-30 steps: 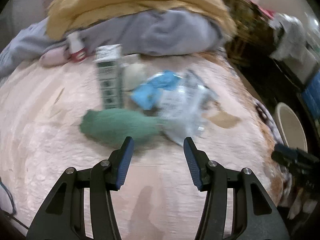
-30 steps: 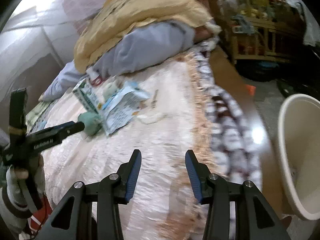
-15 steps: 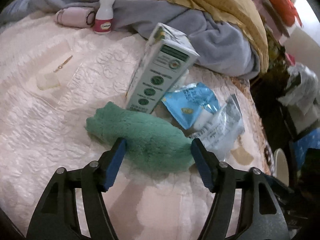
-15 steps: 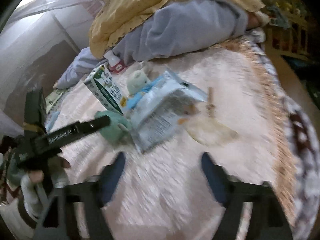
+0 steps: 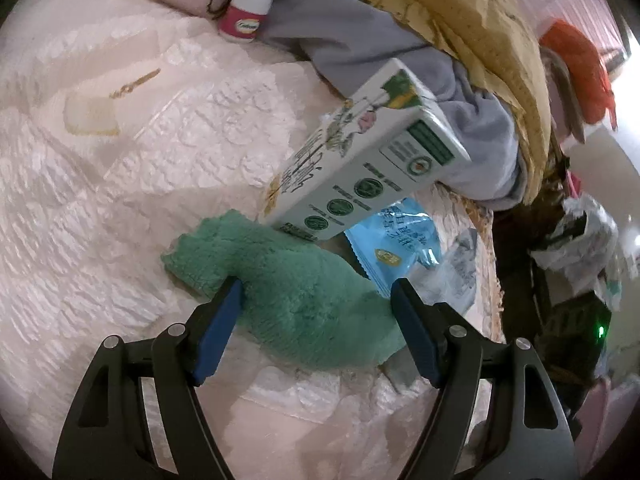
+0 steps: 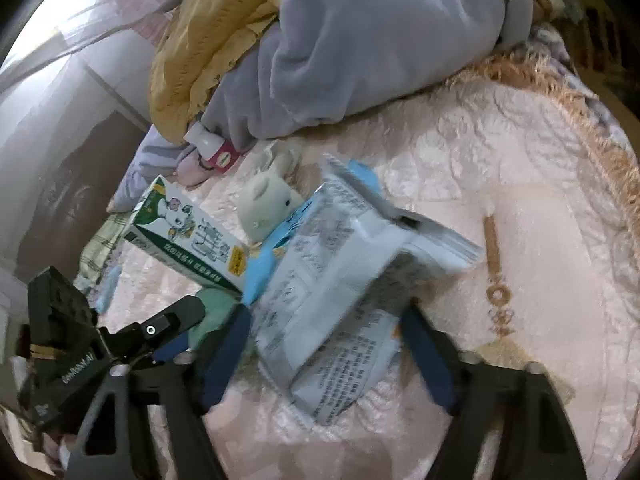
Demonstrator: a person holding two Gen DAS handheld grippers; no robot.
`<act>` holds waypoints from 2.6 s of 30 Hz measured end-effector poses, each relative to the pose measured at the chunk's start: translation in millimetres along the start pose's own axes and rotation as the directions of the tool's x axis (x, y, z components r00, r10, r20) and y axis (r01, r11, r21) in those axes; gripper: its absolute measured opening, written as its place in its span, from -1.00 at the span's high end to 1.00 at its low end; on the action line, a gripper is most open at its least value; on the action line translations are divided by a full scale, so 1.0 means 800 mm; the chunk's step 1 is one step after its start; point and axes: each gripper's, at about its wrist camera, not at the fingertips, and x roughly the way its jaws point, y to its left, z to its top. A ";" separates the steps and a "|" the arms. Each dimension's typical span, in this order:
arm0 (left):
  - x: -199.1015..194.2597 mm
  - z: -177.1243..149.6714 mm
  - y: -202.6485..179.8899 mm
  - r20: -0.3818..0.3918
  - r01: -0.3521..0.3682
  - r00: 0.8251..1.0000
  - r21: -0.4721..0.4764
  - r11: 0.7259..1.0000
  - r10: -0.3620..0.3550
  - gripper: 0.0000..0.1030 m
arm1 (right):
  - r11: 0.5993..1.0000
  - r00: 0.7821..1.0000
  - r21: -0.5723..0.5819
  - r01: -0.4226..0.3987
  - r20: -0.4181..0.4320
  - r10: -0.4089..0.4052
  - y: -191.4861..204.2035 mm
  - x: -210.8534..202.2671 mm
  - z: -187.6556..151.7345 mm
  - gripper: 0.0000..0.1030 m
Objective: Collect trash
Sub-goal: 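Grasp the green towel with the left tool while the right grasps a white printed snack bag, then carry the green towel and white snack bag over the white bucket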
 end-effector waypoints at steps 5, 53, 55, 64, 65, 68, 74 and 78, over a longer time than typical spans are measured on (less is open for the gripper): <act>-0.002 -0.001 0.001 -0.006 0.016 1.000 -0.005 1.000 -0.016 0.22 | 0.999 0.998 -0.031 -0.045 0.040 0.046 -0.002 -0.027 -0.006 0.59; -0.034 -0.035 -0.006 -0.038 -0.056 0.997 0.217 0.975 0.066 0.15 | 0.997 0.998 -0.042 0.058 -0.007 -0.058 0.010 -0.023 -0.014 -0.57; -0.034 -0.037 -0.008 -0.031 -0.063 0.997 0.218 0.974 0.071 0.07 | 0.994 0.994 -0.067 0.090 -0.052 -0.093 0.017 0.004 -0.013 -0.58; -0.015 -0.036 -0.014 -0.006 -0.092 0.996 0.144 0.985 0.094 -0.16 | 0.992 0.995 -0.098 0.083 0.067 -0.076 -0.003 -0.058 -0.028 0.12; -0.017 -0.038 -0.015 -0.008 -0.092 0.996 0.150 0.984 0.094 0.05 | 0.992 0.994 -0.102 0.076 0.081 -0.068 -0.005 -0.072 -0.032 0.12; -0.029 -0.045 -0.023 -0.024 -0.065 0.997 0.180 0.982 0.070 0.25 | 0.989 0.993 -0.127 0.080 0.099 -0.068 -0.008 -0.103 -0.046 0.12; -0.059 -0.074 -0.071 -0.044 -0.006 0.999 0.298 0.954 0.020 0.30 | 0.973 0.986 -0.189 0.133 0.125 -0.110 -0.006 -0.151 -0.075 0.12; -0.066 -0.092 -0.112 -0.053 0.020 0.999 0.372 0.928 0.000 0.31 | 0.963 0.977 -0.204 0.176 0.154 -0.146 -0.010 -0.182 -0.093 0.12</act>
